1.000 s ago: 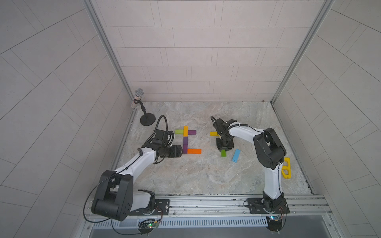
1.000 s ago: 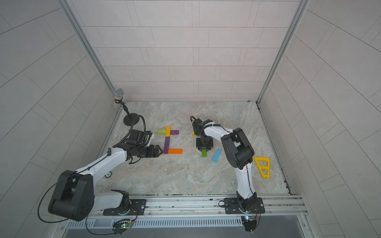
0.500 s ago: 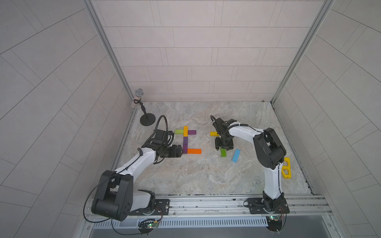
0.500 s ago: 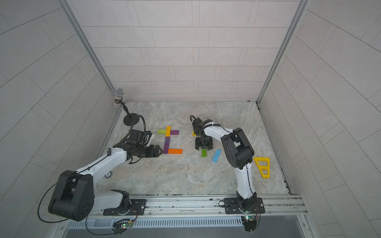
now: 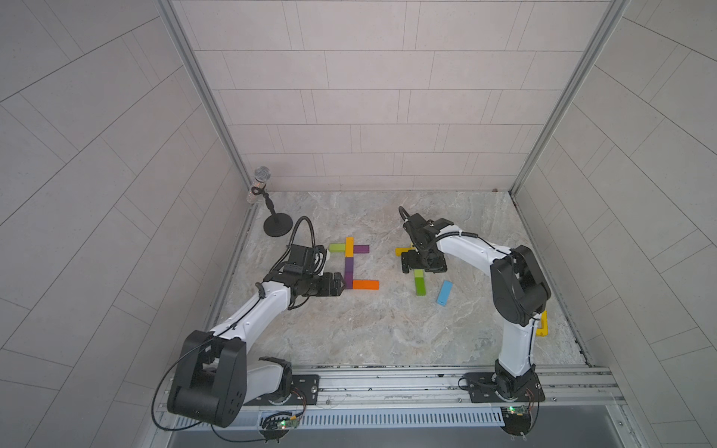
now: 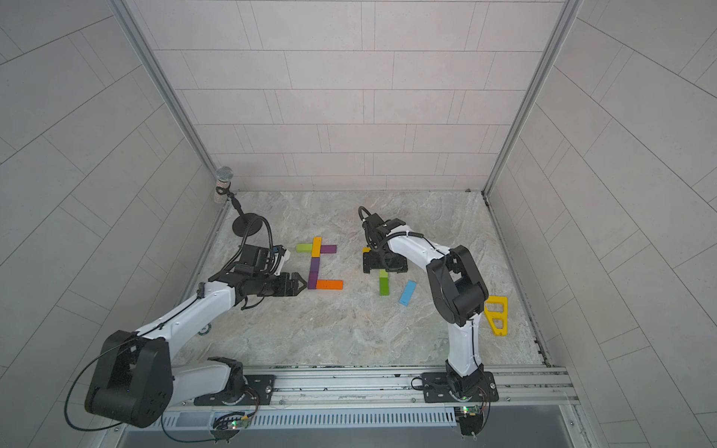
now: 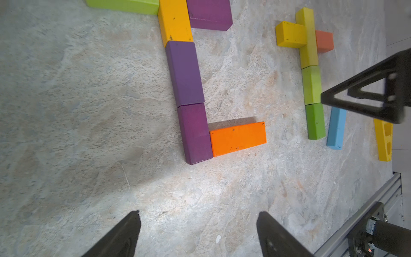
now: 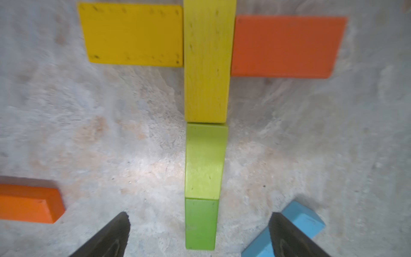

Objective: Assemble the letter t with building blocks
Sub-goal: Assemble the building block at the center of the board, then pick up the building block from the center of the board.

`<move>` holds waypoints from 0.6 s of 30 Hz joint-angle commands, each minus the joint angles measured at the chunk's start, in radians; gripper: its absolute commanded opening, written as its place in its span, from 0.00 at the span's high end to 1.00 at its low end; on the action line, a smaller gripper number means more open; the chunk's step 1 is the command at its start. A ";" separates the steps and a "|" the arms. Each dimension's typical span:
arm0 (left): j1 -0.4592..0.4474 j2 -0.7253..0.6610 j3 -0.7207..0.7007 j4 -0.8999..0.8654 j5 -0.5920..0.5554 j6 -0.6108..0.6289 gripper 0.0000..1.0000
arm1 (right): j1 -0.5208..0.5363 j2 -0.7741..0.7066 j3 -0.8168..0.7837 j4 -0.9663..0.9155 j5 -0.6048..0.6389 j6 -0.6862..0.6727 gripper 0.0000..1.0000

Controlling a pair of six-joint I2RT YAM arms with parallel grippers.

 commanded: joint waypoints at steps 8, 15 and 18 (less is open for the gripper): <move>0.003 0.047 0.029 0.031 0.054 -0.023 0.13 | -0.089 -0.259 -0.209 0.133 -0.028 0.045 0.00; 0.001 0.028 0.107 -0.076 -0.009 0.062 0.13 | -0.154 -0.477 -0.400 0.181 0.146 0.080 0.00; 0.001 -0.060 0.080 -0.076 -0.098 0.088 0.12 | -0.167 -0.483 -0.357 0.133 0.201 0.028 0.00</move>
